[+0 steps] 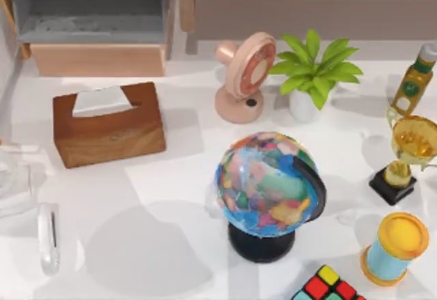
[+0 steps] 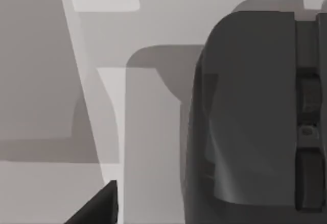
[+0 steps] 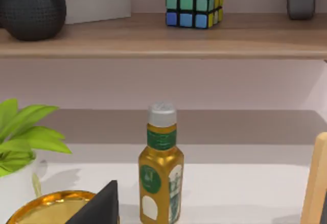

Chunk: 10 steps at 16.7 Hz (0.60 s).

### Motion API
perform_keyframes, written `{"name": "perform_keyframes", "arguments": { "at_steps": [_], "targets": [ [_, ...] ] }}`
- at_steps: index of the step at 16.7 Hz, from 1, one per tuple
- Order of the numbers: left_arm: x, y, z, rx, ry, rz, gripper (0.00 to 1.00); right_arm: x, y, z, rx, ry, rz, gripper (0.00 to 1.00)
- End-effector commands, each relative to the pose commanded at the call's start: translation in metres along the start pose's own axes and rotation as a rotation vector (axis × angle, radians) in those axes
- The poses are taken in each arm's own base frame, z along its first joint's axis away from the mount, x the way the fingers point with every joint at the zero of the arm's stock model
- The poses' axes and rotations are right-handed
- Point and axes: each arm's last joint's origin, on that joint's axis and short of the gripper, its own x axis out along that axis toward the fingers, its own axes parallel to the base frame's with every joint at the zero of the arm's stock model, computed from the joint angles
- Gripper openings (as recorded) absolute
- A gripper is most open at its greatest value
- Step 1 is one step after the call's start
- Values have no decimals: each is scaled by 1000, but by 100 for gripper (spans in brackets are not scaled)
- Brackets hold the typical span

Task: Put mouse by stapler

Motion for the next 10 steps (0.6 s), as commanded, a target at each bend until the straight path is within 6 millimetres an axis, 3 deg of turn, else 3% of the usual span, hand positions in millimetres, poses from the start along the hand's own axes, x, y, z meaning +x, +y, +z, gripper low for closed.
{"name": "perform_keyframes", "arguments": {
  "at_steps": [10],
  "targets": [
    [15,-2,1,3,-2,0,100,0,0,0,0,0,0,100]
  ]
}}
